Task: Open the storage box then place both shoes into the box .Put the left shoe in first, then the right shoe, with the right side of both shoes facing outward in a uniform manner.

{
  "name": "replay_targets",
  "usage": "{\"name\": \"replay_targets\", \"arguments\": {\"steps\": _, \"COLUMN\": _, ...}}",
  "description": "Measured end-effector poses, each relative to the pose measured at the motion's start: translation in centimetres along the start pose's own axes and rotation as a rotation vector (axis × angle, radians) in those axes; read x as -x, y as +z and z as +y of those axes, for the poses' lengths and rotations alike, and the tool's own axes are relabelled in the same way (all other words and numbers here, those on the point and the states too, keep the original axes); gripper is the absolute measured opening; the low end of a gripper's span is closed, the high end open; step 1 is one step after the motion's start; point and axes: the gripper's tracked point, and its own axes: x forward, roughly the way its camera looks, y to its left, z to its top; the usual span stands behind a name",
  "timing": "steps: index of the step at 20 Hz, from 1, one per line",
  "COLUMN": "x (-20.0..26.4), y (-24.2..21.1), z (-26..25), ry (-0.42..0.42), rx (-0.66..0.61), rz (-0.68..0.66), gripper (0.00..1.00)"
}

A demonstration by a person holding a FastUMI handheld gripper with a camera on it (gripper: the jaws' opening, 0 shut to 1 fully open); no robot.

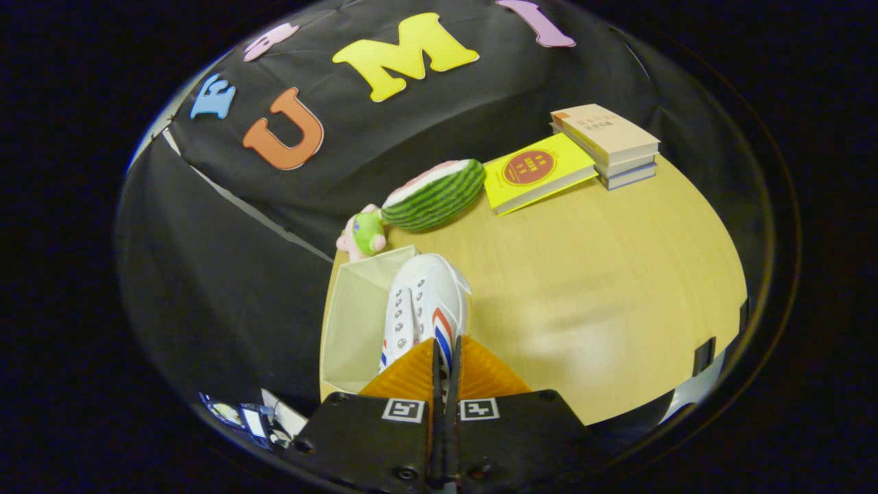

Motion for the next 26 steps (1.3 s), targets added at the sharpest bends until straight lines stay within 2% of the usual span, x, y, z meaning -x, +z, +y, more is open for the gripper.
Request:
{"name": "replay_targets", "arguments": {"steps": 6, "x": -4.7, "y": 1.4, "z": 6.1, "ry": -0.032, "rx": -0.021, "rz": -0.076, "gripper": 0.05}}
{"name": "replay_targets", "arguments": {"steps": 12, "x": -9.9, "y": 0.6, "z": 7.4, "ry": -0.096, "rx": -0.004, "rz": -0.132, "gripper": 0.06}}
{"name": "replay_targets", "arguments": {"steps": 14, "x": -10.1, "y": 1.0, "z": 6.9, "ry": -0.122, "rx": -0.003, "rz": -0.179, "gripper": 0.53}}
{"name": "replay_targets", "arguments": {"steps": 16, "x": -9.1, "y": 1.1, "z": 6.0, "ry": -0.183, "rx": 0.068, "rz": -0.195, "gripper": 1.00}}
{"name": "replay_targets", "arguments": {"steps": 21, "x": -5.2, "y": 2.0, "z": 6.2, "ry": -0.210, "rx": 0.156, "rz": -0.296, "gripper": 1.00}}
{"name": "replay_targets", "arguments": {"steps": 26, "x": 0.8, "y": 4.6, "z": 7.3, "ry": -0.251, "rx": 0.271, "rz": -0.495, "gripper": 1.00}}
